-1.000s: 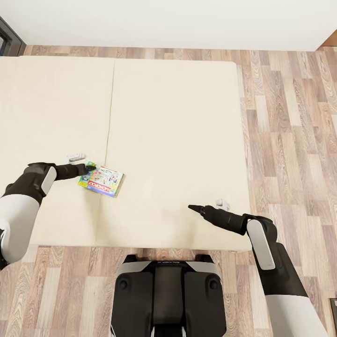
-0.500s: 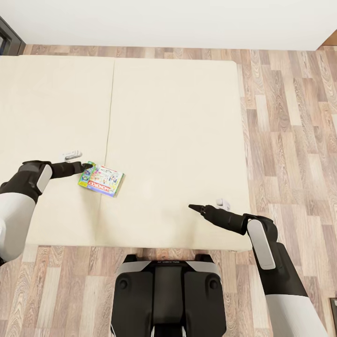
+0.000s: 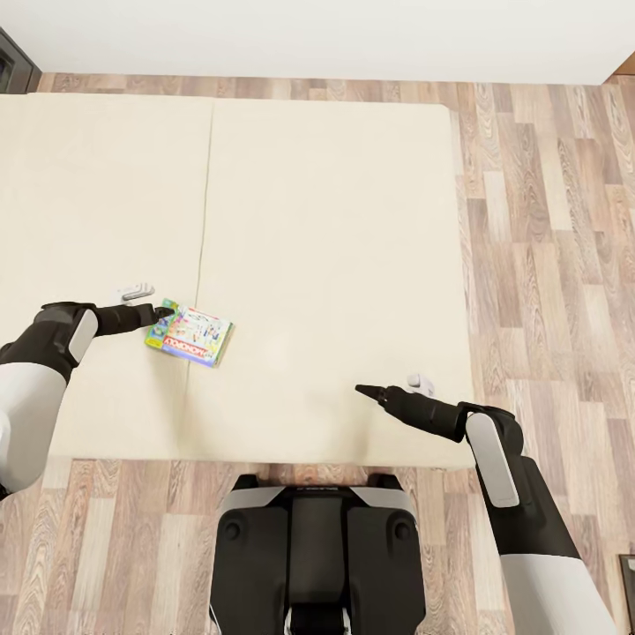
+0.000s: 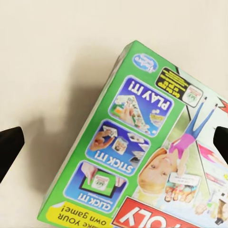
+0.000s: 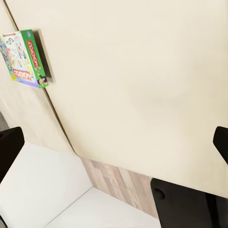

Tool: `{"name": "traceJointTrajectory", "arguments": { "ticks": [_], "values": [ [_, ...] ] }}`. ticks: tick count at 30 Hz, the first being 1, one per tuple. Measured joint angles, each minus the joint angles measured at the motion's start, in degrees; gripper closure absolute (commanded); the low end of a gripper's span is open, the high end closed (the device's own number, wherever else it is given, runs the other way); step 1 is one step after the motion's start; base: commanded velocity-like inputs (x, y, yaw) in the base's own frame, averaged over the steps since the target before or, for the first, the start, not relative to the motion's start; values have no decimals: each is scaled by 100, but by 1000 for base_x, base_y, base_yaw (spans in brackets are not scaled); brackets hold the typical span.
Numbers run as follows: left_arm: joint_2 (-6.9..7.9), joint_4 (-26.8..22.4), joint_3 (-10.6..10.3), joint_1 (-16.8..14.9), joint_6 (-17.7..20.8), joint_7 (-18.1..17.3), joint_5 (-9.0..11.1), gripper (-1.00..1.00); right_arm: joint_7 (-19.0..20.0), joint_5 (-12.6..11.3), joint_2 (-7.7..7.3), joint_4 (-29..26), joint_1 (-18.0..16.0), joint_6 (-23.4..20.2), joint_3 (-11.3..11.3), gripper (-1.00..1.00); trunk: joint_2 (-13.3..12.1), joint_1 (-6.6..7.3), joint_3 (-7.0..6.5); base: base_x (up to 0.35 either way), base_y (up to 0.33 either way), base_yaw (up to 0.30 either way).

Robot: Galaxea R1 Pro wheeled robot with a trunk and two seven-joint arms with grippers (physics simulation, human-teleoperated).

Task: Put all the toys in the child's room - the three board games (two on the bed and one on the table), the two jigsaw puzzles on the table, and the tennis ball on the table - inside the toy box on the table in the child's room.

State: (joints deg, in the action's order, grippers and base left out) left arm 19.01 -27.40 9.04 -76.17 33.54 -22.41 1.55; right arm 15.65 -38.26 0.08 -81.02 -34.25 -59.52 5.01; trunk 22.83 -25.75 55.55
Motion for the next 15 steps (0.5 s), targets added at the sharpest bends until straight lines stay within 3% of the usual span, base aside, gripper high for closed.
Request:
{"name": "traceJointTrajectory", "arguments": {
  "ticks": [15],
  "values": [
    [-2, 10, 0, -1, 6, -9, 4, -100, -2, 5, 0, 0, -9, -7, 0, -100, 0, 0, 139, 0, 0, 0]
  ]
}}
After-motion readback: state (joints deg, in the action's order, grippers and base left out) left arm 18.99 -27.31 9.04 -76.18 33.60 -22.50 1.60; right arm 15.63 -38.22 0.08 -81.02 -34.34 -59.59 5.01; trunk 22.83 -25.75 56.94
